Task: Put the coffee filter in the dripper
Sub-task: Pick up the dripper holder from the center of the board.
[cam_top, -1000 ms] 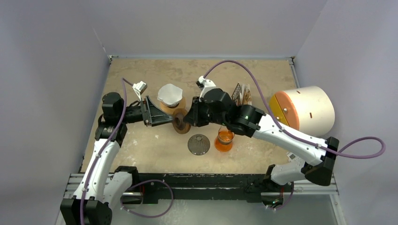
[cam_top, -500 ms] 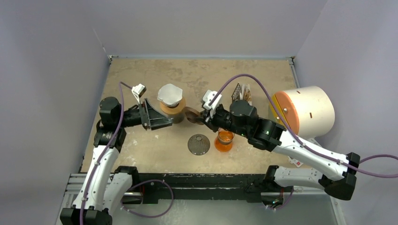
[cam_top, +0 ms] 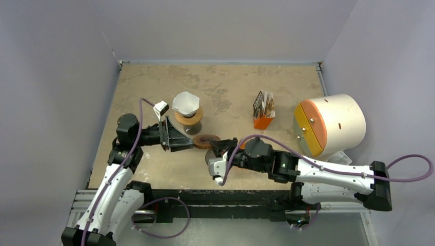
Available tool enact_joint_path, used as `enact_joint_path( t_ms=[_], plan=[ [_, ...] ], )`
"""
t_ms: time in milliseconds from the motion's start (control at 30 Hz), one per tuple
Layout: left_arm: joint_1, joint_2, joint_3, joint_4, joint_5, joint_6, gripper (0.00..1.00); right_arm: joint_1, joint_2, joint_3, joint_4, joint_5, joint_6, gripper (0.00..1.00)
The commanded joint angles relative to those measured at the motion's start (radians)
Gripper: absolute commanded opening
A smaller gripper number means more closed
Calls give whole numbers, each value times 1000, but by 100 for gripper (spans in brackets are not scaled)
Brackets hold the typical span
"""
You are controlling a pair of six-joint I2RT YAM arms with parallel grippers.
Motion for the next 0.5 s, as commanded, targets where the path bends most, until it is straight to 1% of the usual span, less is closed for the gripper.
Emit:
enact_joint_path(
  t_ms=[0,100,267,467],
  plan=[
    [-9,-23,5,-56,-7,25,48,56,-33,-58,210,119,-284,0],
    [-9,-41,5,-121,-10,53,48,95,-46,-88,263,155,-353,0],
    [-9,-63,-19,-139,-8,47,48,143,-62,-136,323,206,-437,0],
    [-9,-75,-28,-141,-20,29,48,183,-84,-176,380,218,-455,0]
  ],
)
